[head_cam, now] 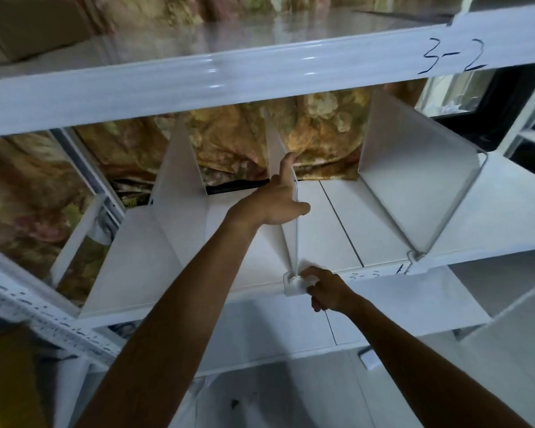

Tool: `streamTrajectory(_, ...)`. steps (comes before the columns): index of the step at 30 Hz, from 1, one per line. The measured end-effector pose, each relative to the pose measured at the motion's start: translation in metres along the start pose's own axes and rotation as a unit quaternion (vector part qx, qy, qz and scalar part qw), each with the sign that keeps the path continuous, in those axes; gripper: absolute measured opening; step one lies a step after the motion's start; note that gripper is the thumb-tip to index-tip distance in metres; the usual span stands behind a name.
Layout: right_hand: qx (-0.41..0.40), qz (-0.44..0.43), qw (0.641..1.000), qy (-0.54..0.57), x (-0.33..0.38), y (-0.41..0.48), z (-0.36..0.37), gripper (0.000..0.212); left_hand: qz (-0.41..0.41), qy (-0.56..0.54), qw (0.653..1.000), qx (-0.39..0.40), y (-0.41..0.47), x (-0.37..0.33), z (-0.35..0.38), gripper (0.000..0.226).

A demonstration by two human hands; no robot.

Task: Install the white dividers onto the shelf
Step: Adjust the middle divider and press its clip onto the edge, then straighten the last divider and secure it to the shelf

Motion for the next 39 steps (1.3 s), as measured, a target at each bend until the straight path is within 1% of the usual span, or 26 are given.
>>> streamTrajectory(2,0.016,0.019,1.000,0.002,0.002,-0.007,0.007,0.046,0.006,-0.010,1.000,-0.005,-0.003,0.005,0.001,0.097)
streamTrajectory(4,0.040,0.044,0.998,-0.023,0.005,-0.011,0.013,0.056,0.009,-0.020,1.000,-0.009,-0.006,0.010,0.000,0.095)
streamTrajectory(7,0.039,0.069,0.997,-0.025,0.011,-0.019,0.016,0.071,0.012,-0.030,0.999,-0.025,-0.008,0.013,-0.002,0.094)
streamTrajectory(9,0.032,0.058,0.998,-0.022,0.013,-0.026,0.016,0.072,0.011,-0.030,0.999,-0.032,-0.009,0.014,0.001,0.094)
streamTrajectory(11,0.020,0.042,0.998,-0.036,0.009,-0.035,0.014,0.069,0.012,-0.039,0.998,-0.049,-0.009,0.013,0.004,0.093)
streamTrajectory(13,0.001,0.044,0.998,-0.051,0.000,-0.043,0.007,0.067,0.016,-0.056,0.994,-0.089,-0.009,0.013,0.011,0.090)
streamTrajectory(15,-0.019,0.051,0.997,-0.049,-0.010,-0.049,-0.006,0.063,0.027,-0.101,0.986,-0.134,-0.006,0.012,0.022,0.084)
streamTrajectory(17,-0.042,0.058,0.997,-0.043,-0.018,-0.055,-0.025,0.056,0.053,-0.154,0.969,-0.184,-0.006,0.009,0.035,0.073)
streamTrajectory(20,-0.075,0.067,0.995,-0.022,-0.031,-0.062,-0.054,0.046,0.083,-0.206,0.930,-0.294,-0.005,-0.001,0.044,0.049)
streamTrajectory(21,-0.078,0.069,0.994,-0.023,-0.036,-0.064,-0.064,0.045,0.100,-0.195,0.912,-0.347,-0.005,-0.007,0.045,0.041)
streamTrajectory(23,-0.082,0.073,0.994,-0.017,-0.044,-0.066,-0.078,0.041,0.155,-0.127,0.870,-0.451,-0.010,-0.021,0.043,0.028)
streamTrajectory(24,-0.080,0.074,0.994,-0.015,-0.049,-0.067,-0.086,0.039,0.190,-0.097,0.851,-0.480,-0.012,-0.031,0.044,0.024)
streamTrajectory(25,-0.076,0.073,0.994,-0.016,-0.052,-0.069,-0.091,0.038,0.217,-0.083,0.842,-0.487,-0.014,-0.041,0.046,0.021)
streamTrajectory(26,-0.071,0.071,0.995,-0.016,-0.058,-0.070,-0.099,0.036,0.233,-0.079,0.840,-0.484,-0.016,-0.054,0.049,0.018)
streamTrajectory(28,-0.067,0.062,0.996,-0.011,-0.066,-0.071,-0.108,0.035,0.242,-0.074,0.844,-0.472,-0.017,-0.072,0.058,0.016)
streamTrajectory(35,-0.066,0.029,0.997,-0.040,-0.104,-0.080,-0.158,0.024,0.198,-0.056,0.881,-0.426,0.004,-0.113,0.118,0.022)
streamTrajectory(39,-0.067,0.039,0.994,-0.076,-0.126,-0.090,-0.193,0.017,0.164,-0.083,0.911,-0.369,0.014,-0.147,0.146,0.028)
Point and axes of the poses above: each hand's wrist, its own y-axis towards the middle knuckle, its own z-axis out of the palm, x = y × z, the point moved 1 cm from there along y, towards the middle knuckle, and after that the axes turned 12 degrees about -z, right-handed, at the moved point
